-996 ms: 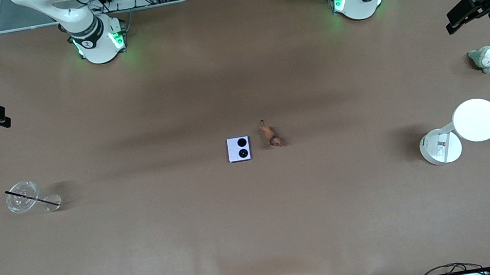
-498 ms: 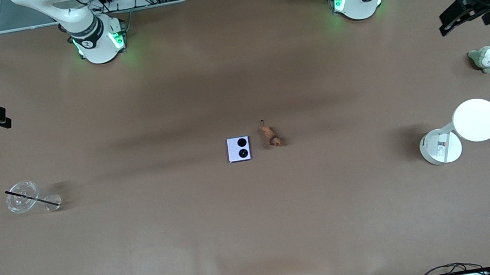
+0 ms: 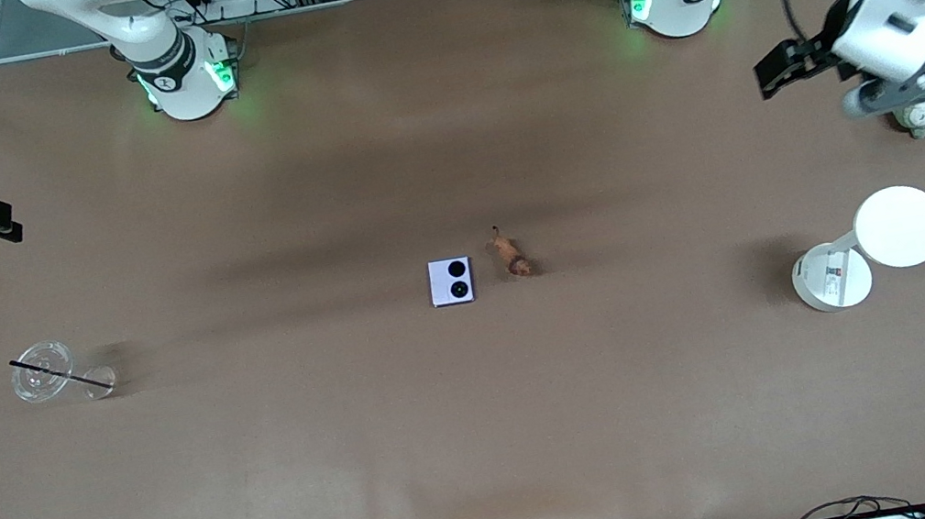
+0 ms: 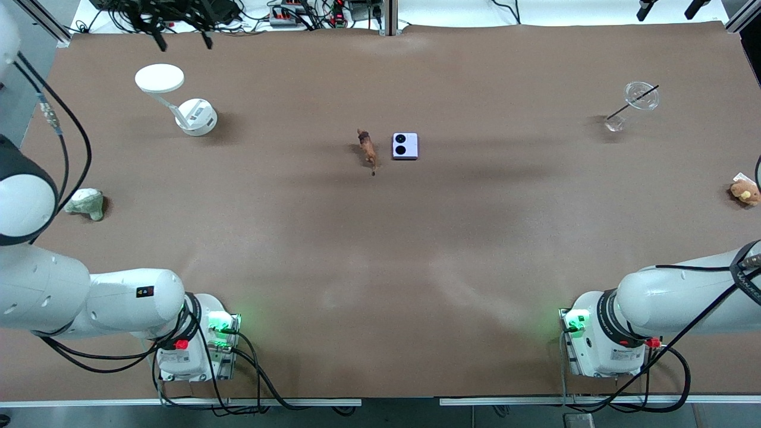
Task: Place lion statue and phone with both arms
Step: 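Move the left gripper over the brown lion figurine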
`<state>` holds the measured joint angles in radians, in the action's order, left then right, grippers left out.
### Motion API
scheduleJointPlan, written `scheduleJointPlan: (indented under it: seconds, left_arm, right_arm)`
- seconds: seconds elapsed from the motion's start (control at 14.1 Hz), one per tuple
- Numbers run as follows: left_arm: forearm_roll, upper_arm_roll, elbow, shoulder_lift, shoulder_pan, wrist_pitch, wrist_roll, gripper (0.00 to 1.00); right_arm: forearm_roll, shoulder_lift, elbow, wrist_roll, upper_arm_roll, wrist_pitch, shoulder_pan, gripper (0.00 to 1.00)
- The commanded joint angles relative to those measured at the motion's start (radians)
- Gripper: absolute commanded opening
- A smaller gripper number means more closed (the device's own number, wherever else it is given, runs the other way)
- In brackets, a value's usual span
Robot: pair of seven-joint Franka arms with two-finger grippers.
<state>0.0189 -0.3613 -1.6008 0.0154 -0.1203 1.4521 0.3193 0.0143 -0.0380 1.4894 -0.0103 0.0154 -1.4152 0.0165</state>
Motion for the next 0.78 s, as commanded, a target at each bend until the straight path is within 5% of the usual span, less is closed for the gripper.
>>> scheduleJointPlan:
  seconds: [0.0,0.36,0.71]
  left_arm:
    - [-0.016,-0.059,0.033,0.058,0.004,0.033,0.091,1.0]
    - [-0.02,-0.068,0.104,0.191,0.154,0.089,0.311,1.0]
    - [-0.04,-0.068,0.104,0.325,0.286,0.293,0.524,1.0]
  right_arm:
    - [-0.008,-0.014,0.003,-0.011,0.008,0.001,-0.013,1.0]
    - [-0.085,-0.052,0.003,-0.013,0.006,-0.004,-0.006,1.0]
    - [-0.114,-0.066,0.003,-0.097,0.006,-0.01,-0.016,1.0]
